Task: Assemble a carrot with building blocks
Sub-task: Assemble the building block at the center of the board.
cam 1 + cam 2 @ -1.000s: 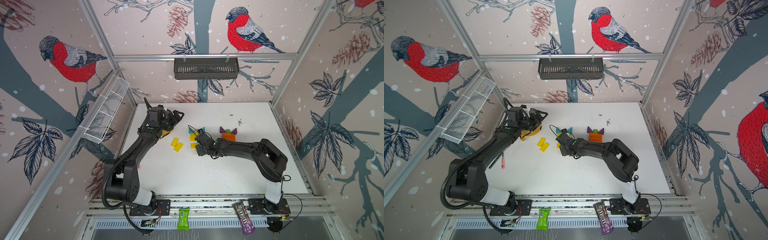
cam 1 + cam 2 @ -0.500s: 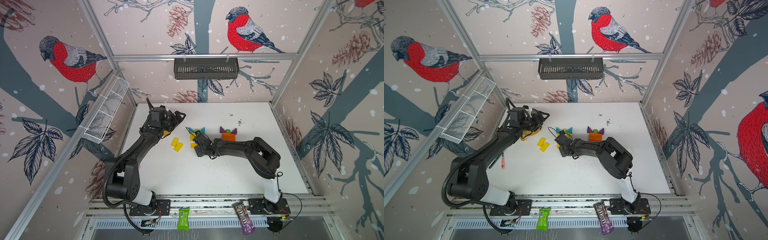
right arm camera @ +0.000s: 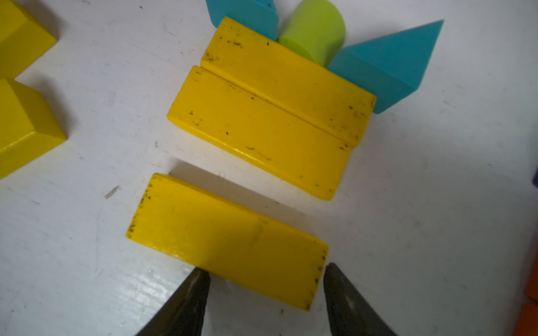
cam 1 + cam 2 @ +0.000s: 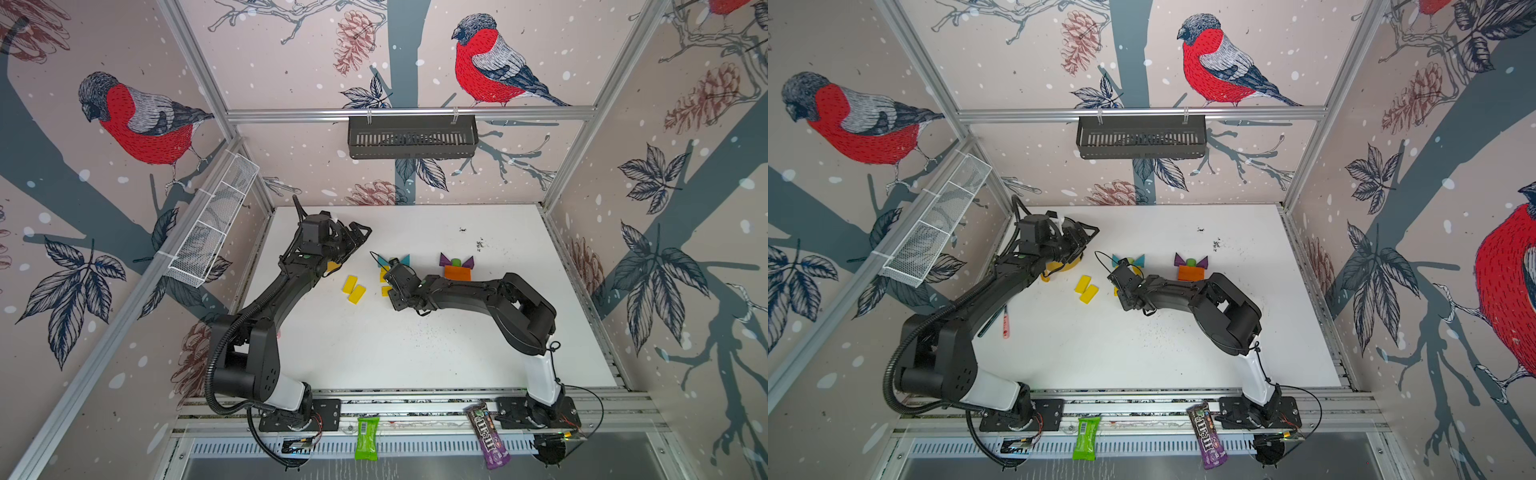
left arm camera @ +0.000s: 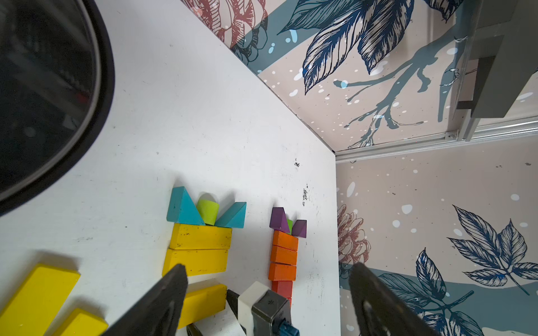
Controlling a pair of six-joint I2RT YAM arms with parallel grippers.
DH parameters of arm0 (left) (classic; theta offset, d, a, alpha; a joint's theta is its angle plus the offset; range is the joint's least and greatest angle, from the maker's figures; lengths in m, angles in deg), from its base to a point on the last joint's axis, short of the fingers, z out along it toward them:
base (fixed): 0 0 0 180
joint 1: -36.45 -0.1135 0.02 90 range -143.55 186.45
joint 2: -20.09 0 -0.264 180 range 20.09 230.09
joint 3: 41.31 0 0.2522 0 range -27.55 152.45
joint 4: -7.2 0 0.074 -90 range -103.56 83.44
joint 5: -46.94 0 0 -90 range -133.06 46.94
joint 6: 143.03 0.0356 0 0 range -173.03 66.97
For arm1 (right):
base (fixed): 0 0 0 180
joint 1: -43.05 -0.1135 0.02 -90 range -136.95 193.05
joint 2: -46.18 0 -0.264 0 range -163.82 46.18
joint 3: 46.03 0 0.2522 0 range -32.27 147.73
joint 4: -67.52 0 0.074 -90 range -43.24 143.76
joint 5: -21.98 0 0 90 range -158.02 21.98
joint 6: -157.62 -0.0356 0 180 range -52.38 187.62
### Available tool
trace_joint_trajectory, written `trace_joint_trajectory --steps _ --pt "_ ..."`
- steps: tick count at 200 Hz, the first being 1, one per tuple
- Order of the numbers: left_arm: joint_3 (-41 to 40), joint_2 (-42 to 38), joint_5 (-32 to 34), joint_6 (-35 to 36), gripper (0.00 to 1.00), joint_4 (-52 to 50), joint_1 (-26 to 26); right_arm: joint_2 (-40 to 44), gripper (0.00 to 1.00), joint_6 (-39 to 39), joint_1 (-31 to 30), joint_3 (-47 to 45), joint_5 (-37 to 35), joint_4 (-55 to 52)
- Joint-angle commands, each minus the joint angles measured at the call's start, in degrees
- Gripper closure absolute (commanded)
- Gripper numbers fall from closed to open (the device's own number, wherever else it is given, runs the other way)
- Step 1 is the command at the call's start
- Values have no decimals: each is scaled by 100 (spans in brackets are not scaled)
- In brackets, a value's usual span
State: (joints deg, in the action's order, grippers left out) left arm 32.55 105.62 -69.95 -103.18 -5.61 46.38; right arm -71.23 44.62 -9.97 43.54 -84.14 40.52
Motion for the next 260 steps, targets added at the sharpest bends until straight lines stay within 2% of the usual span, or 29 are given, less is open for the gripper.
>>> trace_joint_trajectory --steps 1,185,260 --pt "29 -2 -29 23 12 136 11 -63 36 -56 11 89 -67 -79" --pt "47 77 -26 38 12 125 17 -256 36 162 19 309 -75 -5" --pt "43 95 -35 39 13 132 17 -136 30 177 21 250 -153 -21"
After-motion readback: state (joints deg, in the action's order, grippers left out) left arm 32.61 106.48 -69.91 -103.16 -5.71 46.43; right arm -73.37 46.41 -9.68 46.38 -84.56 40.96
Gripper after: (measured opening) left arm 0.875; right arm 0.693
